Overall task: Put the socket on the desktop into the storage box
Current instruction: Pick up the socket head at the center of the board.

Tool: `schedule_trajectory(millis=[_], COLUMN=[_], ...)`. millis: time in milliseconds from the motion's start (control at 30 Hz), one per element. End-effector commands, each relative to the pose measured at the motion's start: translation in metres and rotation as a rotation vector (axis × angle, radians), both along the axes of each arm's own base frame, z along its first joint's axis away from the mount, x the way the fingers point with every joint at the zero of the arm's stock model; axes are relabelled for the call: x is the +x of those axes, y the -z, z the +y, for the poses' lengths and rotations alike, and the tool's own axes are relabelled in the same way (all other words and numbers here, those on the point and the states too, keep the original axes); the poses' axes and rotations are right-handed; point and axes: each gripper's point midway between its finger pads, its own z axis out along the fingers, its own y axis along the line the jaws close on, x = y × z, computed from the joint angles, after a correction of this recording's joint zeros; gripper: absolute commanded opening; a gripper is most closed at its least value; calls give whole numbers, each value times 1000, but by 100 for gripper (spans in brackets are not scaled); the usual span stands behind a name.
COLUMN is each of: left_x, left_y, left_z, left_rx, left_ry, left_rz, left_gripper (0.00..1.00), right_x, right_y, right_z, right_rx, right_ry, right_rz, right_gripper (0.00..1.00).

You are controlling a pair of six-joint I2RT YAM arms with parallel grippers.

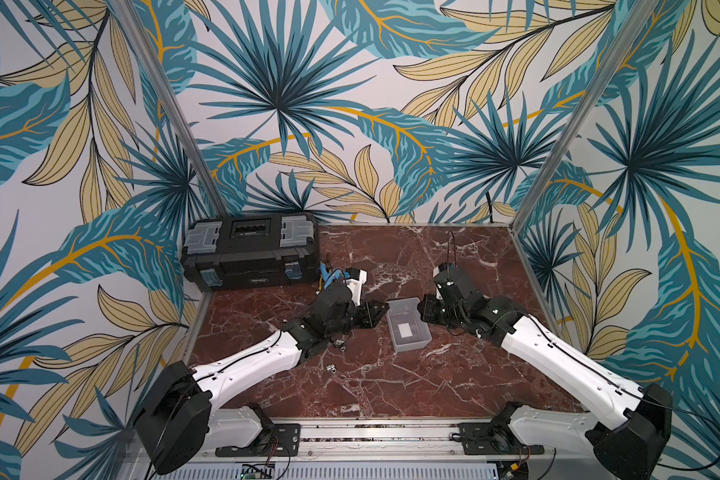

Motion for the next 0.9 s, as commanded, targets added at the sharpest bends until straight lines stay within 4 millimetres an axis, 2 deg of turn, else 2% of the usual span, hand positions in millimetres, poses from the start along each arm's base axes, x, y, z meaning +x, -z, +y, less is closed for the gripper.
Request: schedule_trajectory(millis=[0, 133, 433, 567, 767, 867], left_x=[-10, -21, -34, -26, -11, 0], left_y=[-38, -48, -45, -36, -31, -16], left_z=[-4, -5, -10, -7, -12, -12], left_rx=[-144, -240, -360, -345, -322, -247], left_ry=[64, 107, 180, 127, 88, 39], left_rz=[-92, -85, -51, -35, -30, 1], left_gripper=[0, 0, 0, 0, 0, 0], right_x=[-1, 1, 3, 7, 8, 9], right_y=[-12, -18, -17, -18, 4, 10], right_z=[13, 8, 19, 14, -6, -16], right_rx=[84, 88, 121, 86, 2, -31], right_ry=[-22, -10, -39, -20, 45, 72], right_rz=[-20, -17, 12, 7, 72, 82], right_gripper=[23, 26, 27, 27, 28, 33])
